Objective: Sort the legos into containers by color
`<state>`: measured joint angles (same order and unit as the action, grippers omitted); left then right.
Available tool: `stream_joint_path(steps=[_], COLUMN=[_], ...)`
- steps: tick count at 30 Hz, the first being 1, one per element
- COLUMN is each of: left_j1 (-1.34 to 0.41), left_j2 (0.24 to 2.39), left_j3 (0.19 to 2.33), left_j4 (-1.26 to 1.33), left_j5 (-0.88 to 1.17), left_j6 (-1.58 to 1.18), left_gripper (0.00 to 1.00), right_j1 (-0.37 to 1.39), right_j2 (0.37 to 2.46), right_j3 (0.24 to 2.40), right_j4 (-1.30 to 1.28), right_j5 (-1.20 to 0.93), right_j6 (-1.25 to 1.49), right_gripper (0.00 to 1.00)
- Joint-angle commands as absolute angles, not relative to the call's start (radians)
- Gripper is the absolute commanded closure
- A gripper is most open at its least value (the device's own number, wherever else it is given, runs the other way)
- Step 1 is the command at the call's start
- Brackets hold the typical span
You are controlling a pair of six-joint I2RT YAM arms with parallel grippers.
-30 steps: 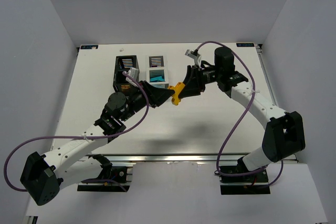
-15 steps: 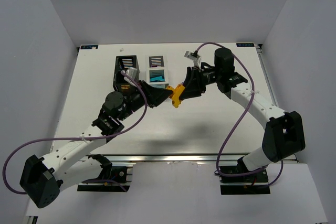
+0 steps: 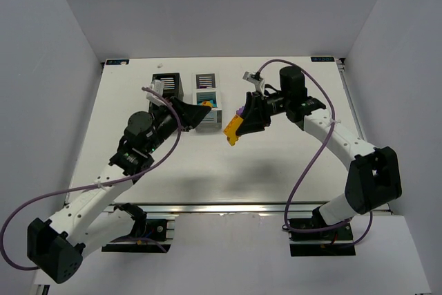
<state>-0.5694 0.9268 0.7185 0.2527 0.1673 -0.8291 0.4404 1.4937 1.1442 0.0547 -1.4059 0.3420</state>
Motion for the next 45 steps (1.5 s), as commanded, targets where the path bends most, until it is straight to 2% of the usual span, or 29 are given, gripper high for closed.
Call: stream_joint_path(steps=[1,3,6,9,15,20,28,30,31,33,34,36,37,40,43,45], left_j1=[-0.520,-0.491,-0.416,-0.284,-0.155,-0.137,-0.135,-0.133,-0.135,-0.135,-0.135,-0.135,-0.133,-0.135,-0.135,-0.135], left_j2=[0.908,0.929,1.000,1.108,1.320,1.491,1.601,1.617,1.620,1.621,1.621,1.618,1.614,1.599,1.576,1.563], left_j3=[0.836,0.883,0.980,1.069,1.225,1.334,1.391,1.393,1.394,1.396,1.396,1.396,1.396,1.394,1.382,1.368], left_j4=[0.030,-0.134,-0.290,-0.382,-0.463,-0.540,-0.574,-0.581,-0.584,-0.588,-0.586,-0.583,-0.581,-0.574,-0.555,-0.549], left_j5=[0.036,-0.076,-0.123,-0.059,0.067,0.049,0.015,0.014,-0.018,-0.031,-0.035,-0.043,-0.044,-0.049,-0.046,-0.043], left_j6=[-0.773,-0.761,-0.743,-0.733,-0.692,-0.632,-0.603,-0.603,-0.603,-0.603,-0.603,-0.604,-0.604,-0.606,-0.610,-0.614], left_gripper=[1.00,1.00,1.00,1.00,1.00,1.00,1.00,0.90,0.77,0.69,0.59,0.49,0.38,0.28,0.02,0.02], right_j1=[0.440,0.439,0.440,0.439,0.440,0.440,0.440,0.440,0.439,0.439,0.439,0.440,0.440,0.440,0.440,0.439], right_j2=[1.466,1.468,1.467,1.451,1.433,1.414,1.411,1.416,1.417,1.420,1.422,1.424,1.425,1.427,1.428,1.428], right_j3=[1.242,1.273,1.308,1.315,1.328,1.316,1.307,1.308,1.313,1.316,1.321,1.324,1.325,1.331,1.336,1.339], right_j4=[-0.252,-0.351,-0.457,-0.479,-0.500,-0.495,-0.491,-0.491,-0.491,-0.494,-0.495,-0.502,-0.503,-0.518,-0.531,-0.535], right_j5=[-1.304,-1.246,-1.145,-1.057,-0.982,-0.966,-0.960,-0.962,-0.962,-0.959,-0.956,-0.950,-0.948,-0.942,-0.936,-0.934], right_j6=[0.063,-0.091,-0.205,-0.244,-0.293,-0.313,-0.322,-0.322,-0.322,-0.325,-0.327,-0.330,-0.339,-0.366,-0.383,-0.388], right_gripper=[0.96,0.96,0.96,0.96,0.96,0.96,0.96,0.96,0.96,0.96,0.96,0.95,0.95,0.95,0.94,0.94])
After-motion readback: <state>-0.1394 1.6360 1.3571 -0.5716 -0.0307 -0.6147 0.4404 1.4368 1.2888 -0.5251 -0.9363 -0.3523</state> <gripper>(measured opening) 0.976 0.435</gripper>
